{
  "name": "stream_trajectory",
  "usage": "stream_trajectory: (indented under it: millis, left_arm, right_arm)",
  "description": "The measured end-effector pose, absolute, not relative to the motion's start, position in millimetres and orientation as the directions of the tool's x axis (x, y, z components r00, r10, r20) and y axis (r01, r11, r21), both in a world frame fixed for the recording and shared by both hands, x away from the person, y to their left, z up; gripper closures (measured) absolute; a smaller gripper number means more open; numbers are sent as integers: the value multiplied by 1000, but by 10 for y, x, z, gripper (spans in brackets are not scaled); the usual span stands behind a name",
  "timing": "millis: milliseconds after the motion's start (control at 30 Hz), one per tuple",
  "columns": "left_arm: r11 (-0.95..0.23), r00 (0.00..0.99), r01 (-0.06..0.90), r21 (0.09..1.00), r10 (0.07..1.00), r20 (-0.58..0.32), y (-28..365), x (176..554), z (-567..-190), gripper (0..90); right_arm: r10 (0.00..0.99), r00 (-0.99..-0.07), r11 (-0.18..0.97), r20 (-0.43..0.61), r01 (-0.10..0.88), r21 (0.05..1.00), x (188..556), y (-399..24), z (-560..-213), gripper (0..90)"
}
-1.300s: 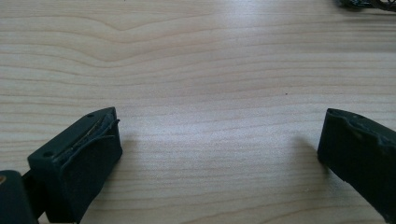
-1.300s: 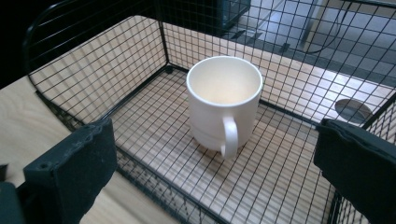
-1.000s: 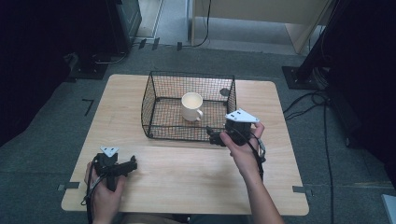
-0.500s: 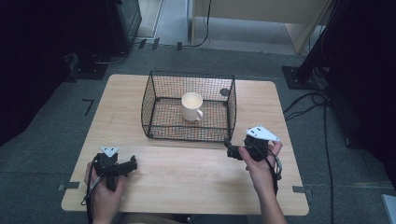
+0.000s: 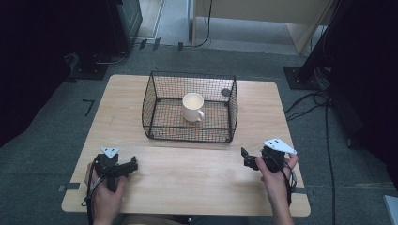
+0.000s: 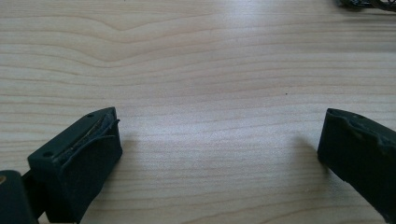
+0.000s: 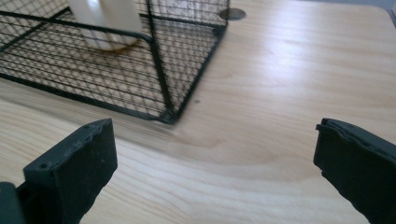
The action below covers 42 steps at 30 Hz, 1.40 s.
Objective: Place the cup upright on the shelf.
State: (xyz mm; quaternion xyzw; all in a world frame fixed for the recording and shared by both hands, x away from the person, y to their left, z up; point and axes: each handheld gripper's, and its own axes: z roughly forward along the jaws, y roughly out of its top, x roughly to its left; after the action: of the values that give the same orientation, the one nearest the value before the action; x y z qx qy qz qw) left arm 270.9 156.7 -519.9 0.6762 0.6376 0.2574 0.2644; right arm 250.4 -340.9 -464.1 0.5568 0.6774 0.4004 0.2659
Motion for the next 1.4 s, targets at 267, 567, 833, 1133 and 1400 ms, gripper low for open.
stream_trajectory:
  millis: [267, 567, 833, 1133, 1400]
  left_arm:
    - [-47, 54, 726, 686, 998, 11, 1567, 2709, -5199, 0]
    - [-47, 54, 726, 686, 998, 11, 1567, 2709, -5199, 0]
    - [-47, 54, 726, 686, 998, 11, 1567, 2709, -5199, 0]
    - [-47, 54, 726, 686, 998, 11, 1567, 2709, -5199, 0]
    - [-47, 54, 726, 686, 998, 11, 1566, 2708, -5200, 0]
  right_arm:
    - [985, -161, 42, 64, 578, 815, 2401, -3692, -4850, 0]
    - [992, -110, 29, 53, 634, 773, 2295, -3940, -5072, 0]
    - [995, -87, 21, 50, 671, 741, 2188, -4092, -5213, 0]
    - [994, -99, 44, 36, 698, 715, 2083, -4259, -5271, 14]
    - [989, -145, 83, 27, 695, 715, 2057, -4257, -5273, 15]
